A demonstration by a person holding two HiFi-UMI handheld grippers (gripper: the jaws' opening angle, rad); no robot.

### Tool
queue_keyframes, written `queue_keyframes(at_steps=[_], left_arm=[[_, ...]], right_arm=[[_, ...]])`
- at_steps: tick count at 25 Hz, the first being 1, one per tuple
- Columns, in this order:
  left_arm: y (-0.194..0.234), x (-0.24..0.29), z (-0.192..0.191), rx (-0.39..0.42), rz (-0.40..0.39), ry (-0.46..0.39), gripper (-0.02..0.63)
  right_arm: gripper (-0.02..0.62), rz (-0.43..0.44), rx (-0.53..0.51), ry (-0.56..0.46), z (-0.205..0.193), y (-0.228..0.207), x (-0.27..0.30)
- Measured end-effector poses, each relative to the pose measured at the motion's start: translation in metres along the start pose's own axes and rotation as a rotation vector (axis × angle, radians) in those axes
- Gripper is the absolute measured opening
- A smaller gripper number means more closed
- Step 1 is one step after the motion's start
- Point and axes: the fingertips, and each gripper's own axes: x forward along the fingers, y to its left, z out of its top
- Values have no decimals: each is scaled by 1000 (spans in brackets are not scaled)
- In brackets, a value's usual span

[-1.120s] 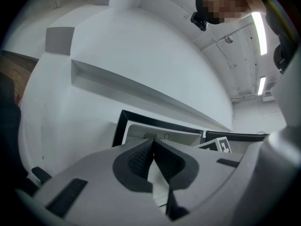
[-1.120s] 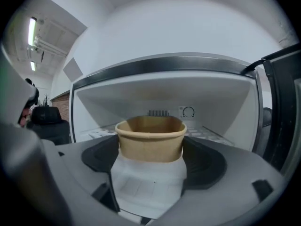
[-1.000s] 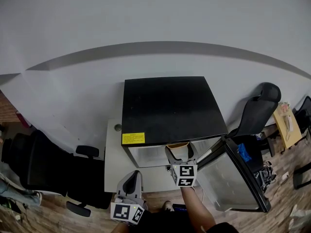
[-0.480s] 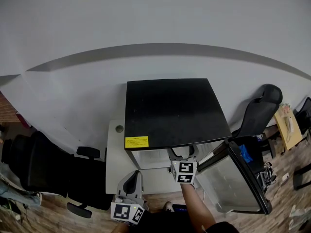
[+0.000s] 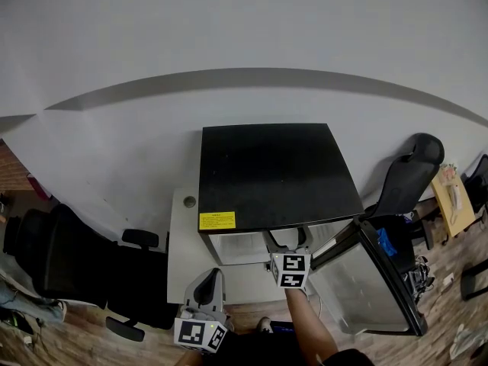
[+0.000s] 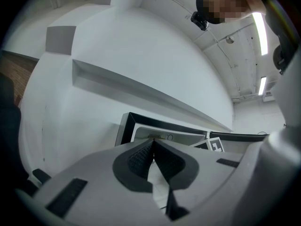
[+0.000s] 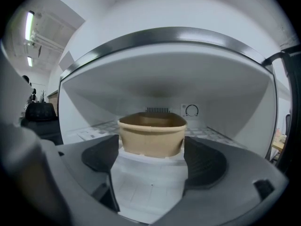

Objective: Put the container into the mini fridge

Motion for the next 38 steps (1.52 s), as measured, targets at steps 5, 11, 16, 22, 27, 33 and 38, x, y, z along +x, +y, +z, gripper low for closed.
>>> queue_keyframes(at_steps=[5,11,16,22,27,33,38], left_arm=[[-2,-6,1,-7,1,-4,8],[-10,-10,0,-13,-11,7,8],[-23,-12,-4,-15,-39,12,8],[-33,-13,-10,-19,-63,20,8],[-35,-15,-15,-27,-59,32,8],[-36,-16,-16,-21,-60,28,8],[-35,-17,-16,-24,-56,33,8]], right_arm=[[420,14,21,-7,0,4,-16],[417,51,59,-17,-4,10,-57],[188,23,63,-23,-12,9,-99],[98,18,108,-24,-16,9,-137],[37,38,128,-43,-8,16,-157],[29,90,132,-72,6,35,-182],[18,103,130,-79,10,42,-189]])
